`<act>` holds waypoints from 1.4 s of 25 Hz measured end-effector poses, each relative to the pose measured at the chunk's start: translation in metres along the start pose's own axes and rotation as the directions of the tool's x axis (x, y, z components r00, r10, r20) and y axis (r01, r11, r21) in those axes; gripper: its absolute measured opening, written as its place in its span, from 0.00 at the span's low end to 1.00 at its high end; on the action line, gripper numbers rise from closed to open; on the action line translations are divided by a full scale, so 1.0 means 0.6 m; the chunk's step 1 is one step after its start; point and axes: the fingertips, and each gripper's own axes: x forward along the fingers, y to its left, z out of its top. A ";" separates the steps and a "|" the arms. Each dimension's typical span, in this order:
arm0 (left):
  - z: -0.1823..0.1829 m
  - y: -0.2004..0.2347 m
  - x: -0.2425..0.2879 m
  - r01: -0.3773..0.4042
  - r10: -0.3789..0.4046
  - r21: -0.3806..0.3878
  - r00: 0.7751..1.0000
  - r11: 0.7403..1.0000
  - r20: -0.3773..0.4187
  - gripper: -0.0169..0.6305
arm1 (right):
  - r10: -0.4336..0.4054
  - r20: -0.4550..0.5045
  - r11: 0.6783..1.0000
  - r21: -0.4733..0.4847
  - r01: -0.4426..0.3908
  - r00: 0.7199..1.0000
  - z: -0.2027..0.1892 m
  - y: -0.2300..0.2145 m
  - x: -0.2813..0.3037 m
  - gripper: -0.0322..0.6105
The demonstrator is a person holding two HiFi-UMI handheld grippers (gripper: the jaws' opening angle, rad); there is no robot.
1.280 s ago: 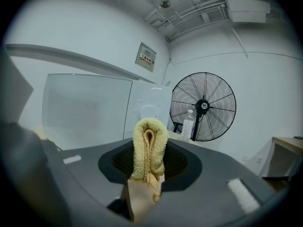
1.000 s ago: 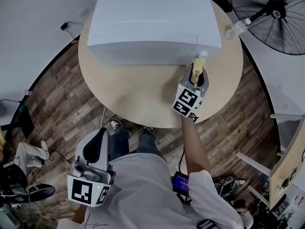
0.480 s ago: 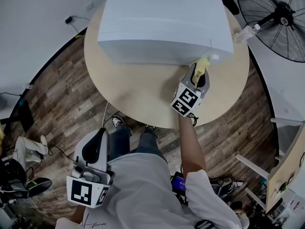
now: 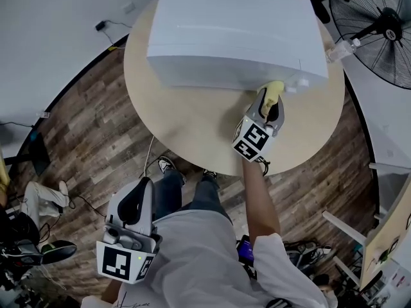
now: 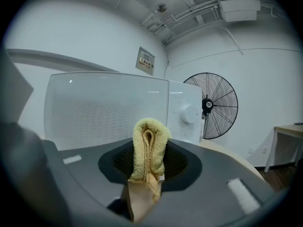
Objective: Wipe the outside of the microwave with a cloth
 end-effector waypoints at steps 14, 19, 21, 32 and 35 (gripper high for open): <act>-0.002 0.052 -0.022 -0.031 0.031 -0.024 1.000 0.999 0.004 0.01 | 0.072 0.001 0.997 -0.007 -0.072 0.997 0.000 0.125 -0.022 0.26; 0.007 0.064 -0.024 -0.032 0.033 -0.042 0.999 0.999 0.026 0.01 | 0.124 0.011 0.992 -0.026 -0.124 0.992 0.003 0.179 -0.034 0.26; 0.010 0.068 -0.025 -0.030 0.031 -0.045 0.999 0.999 0.033 0.01 | 0.134 0.011 0.991 -0.021 -0.134 0.991 0.004 0.197 -0.038 0.26; 0.006 0.120 -0.044 -0.048 0.050 -0.060 0.998 0.997 0.029 0.01 | 0.179 0.007 0.984 -0.010 -0.179 0.984 0.000 0.294 -0.054 0.26; 0.008 0.146 -0.050 -0.065 0.067 -0.055 0.997 0.996 0.035 0.01 | 0.183 0.008 0.983 -0.012 -0.183 0.983 -0.003 0.316 -0.058 0.26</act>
